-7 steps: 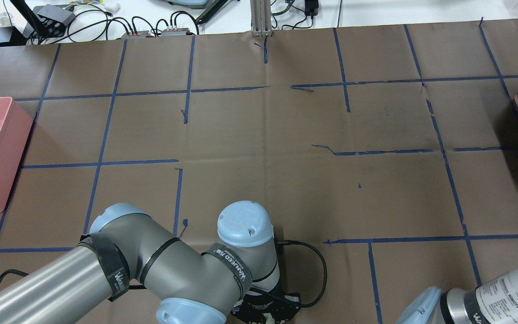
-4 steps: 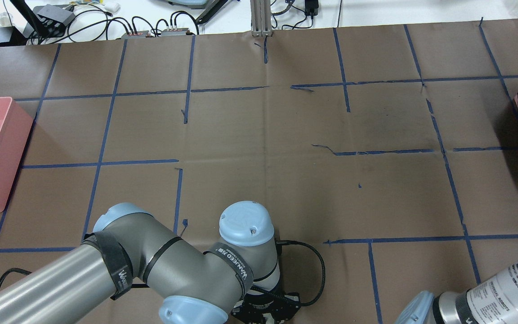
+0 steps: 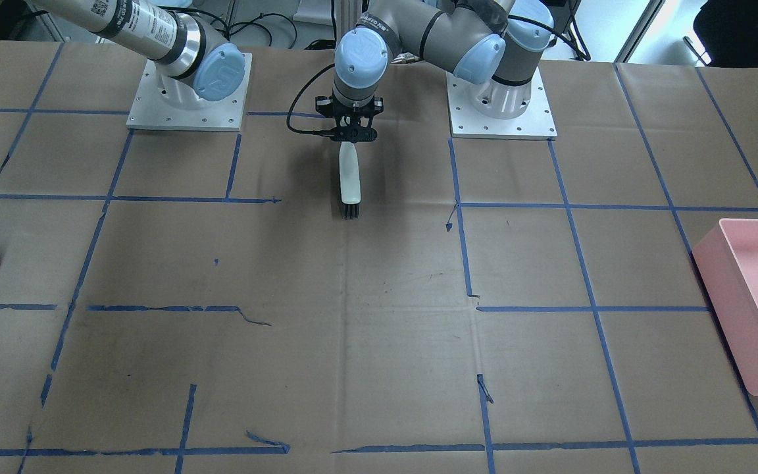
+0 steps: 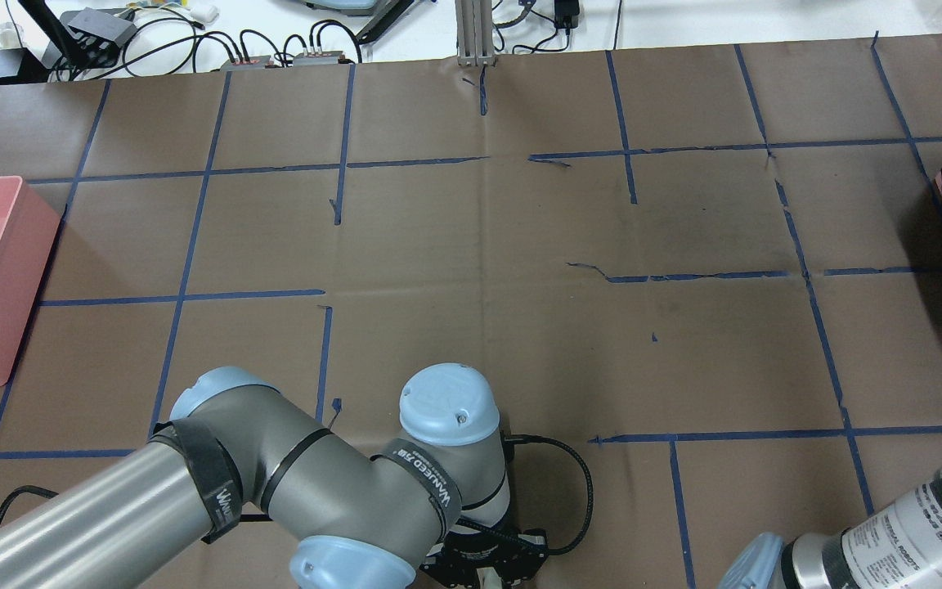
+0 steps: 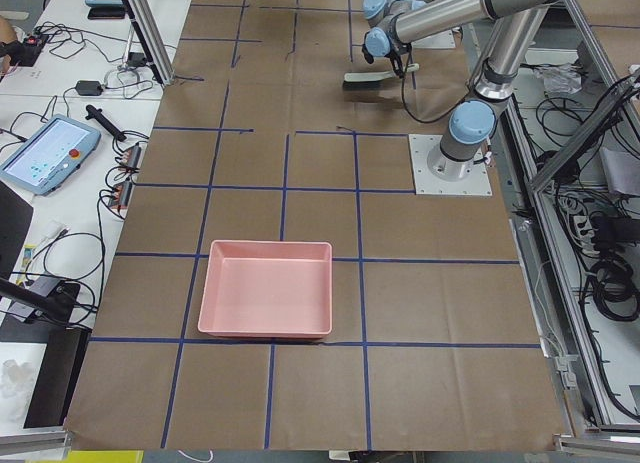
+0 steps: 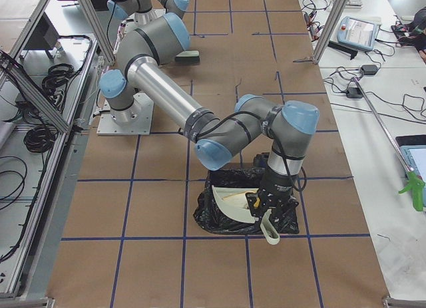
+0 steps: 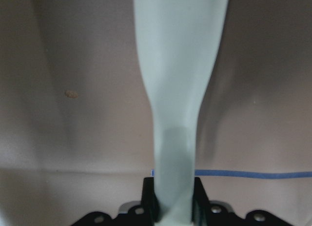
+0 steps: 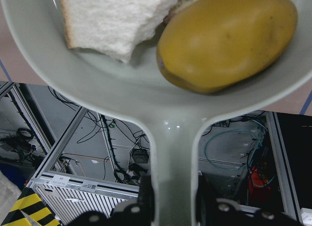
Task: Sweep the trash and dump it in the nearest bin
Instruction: 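Hold the dustpan over the black trash bag with the right gripper, then tip the dustpan over the bag while the left gripper drops the brush, then bring the empty dustpan back over the table with the right gripper, then lower the dustpan onto the table and open the right gripper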
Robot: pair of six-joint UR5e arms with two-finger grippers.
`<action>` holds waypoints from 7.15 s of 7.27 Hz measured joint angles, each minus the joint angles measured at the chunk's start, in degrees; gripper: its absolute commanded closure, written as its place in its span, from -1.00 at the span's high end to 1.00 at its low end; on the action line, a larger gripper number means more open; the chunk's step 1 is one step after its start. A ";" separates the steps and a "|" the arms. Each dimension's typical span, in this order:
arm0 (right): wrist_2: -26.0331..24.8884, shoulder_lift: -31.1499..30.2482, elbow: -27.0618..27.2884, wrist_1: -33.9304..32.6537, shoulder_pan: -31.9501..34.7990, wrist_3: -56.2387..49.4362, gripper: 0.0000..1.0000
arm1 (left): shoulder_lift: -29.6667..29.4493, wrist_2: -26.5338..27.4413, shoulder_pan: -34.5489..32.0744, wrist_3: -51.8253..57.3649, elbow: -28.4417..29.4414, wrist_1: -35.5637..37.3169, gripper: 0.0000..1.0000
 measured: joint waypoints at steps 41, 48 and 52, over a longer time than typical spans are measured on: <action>29.37 -17.99 25.79 13.62 48.15 109.48 -1.00 | 14.16 21.71 32.78 38.65 29.85 -19.70 0.99; 33.06 -5.00 25.65 4.98 63.34 146.05 -1.00 | 14.15 21.84 32.78 38.65 29.80 -19.69 0.99; 36.02 -2.59 26.12 4.50 64.47 153.78 -1.00 | 13.99 21.85 32.78 38.63 29.77 -19.69 0.99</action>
